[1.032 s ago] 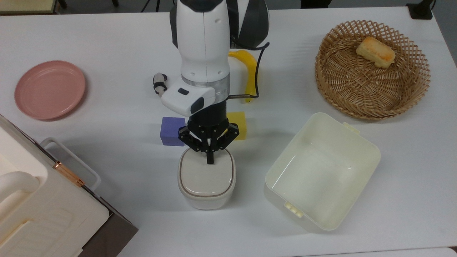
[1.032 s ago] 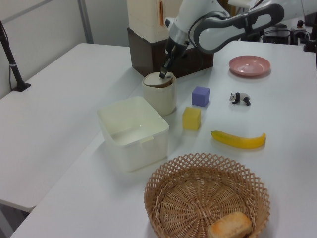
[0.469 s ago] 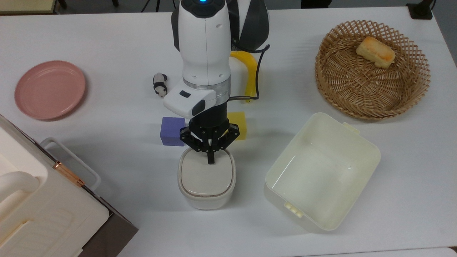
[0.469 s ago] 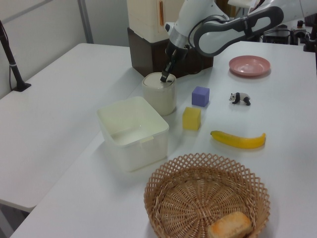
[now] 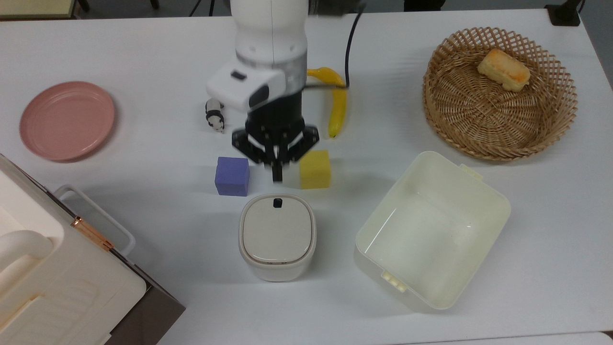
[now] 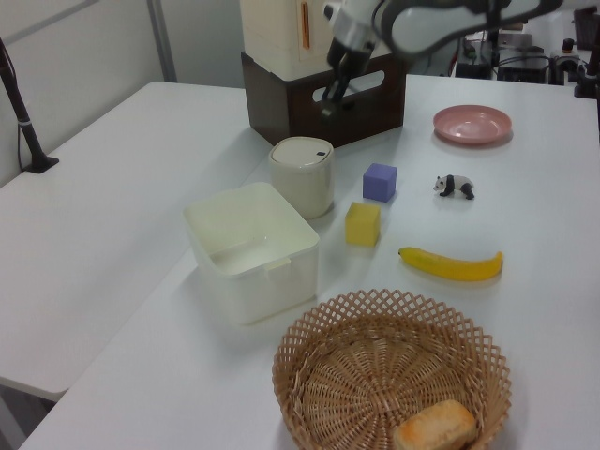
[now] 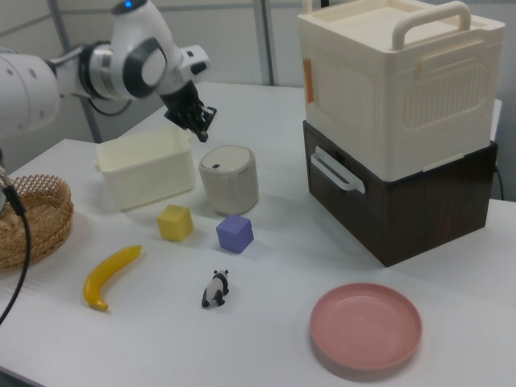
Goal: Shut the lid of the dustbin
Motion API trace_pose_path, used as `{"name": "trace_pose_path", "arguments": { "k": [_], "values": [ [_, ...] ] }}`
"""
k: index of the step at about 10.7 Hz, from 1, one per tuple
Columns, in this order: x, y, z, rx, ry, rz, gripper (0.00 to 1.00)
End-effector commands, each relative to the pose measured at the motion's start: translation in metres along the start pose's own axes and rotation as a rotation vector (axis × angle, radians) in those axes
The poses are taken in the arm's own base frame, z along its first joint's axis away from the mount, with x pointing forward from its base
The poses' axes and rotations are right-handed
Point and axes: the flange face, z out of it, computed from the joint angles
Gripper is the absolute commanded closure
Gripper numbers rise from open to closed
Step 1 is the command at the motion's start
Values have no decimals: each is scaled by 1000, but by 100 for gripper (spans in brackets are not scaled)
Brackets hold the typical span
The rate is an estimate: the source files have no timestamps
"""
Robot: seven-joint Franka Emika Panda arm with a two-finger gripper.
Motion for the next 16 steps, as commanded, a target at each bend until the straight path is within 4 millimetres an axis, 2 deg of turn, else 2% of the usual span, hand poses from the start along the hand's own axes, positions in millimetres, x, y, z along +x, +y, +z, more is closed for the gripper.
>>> {"name": "trace_pose_path", "arguments": {
  "k": [1, 6, 8, 9, 11, 12, 13, 14, 16],
  "values": [
    [-29, 4, -60, -10, -149, -11, 100],
    [-71, 16, -129, -17, -345, -13, 99],
    [-78, 17, -135, -16, -388, -9, 93],
    [-79, 17, -134, -17, -396, -7, 87],
    [-82, 16, -126, -16, -411, -7, 83],
    [-82, 16, -126, -15, -413, -5, 60],
    [-83, 16, -125, -16, -414, -2, 24],
    [-82, 15, -127, -15, -411, -5, 23],
    [-82, 15, -130, -16, -406, -1, 0]
  ]
}}
